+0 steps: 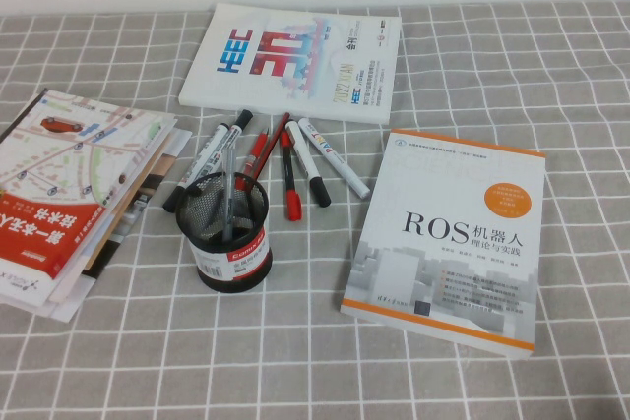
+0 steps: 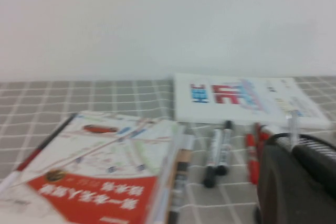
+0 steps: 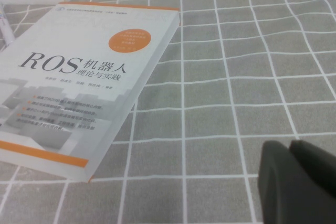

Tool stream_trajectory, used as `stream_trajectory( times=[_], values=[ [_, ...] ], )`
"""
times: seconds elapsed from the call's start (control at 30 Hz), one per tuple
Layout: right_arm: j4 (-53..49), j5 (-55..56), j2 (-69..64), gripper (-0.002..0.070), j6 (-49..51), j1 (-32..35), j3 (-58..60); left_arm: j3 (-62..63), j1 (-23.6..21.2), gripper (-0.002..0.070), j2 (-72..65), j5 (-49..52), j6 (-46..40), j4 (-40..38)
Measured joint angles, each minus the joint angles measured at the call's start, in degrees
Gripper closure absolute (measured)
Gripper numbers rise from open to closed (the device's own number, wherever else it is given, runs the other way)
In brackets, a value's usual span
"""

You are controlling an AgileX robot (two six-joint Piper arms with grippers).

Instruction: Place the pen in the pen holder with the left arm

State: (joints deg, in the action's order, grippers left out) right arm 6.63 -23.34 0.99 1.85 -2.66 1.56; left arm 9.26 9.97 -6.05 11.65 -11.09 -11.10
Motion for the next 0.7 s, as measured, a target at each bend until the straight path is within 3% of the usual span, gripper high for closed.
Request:
stream_trajectory(
  times=[0.23, 0.43, 0.7],
  values=[
    [0.0, 0.0, 0.0, 0.0691, 0.0, 0.0, 0.0, -7.0, -6.2, 0.0675, 6.5, -1.7, -0.7, 1.3],
    [0.0, 0.0, 0.0, 0.0691, 0.0, 0.0, 0.0, -10.6, -6.8, 0.0675, 6.6, -2.3, -0.9, 2.7],
    [0.0, 0.0, 0.0, 0.0691, 0.0, 0.0, 0.0, -10.7, -6.8, 0.0675, 6.6, 6.9, -0.9, 3.4]
  ],
)
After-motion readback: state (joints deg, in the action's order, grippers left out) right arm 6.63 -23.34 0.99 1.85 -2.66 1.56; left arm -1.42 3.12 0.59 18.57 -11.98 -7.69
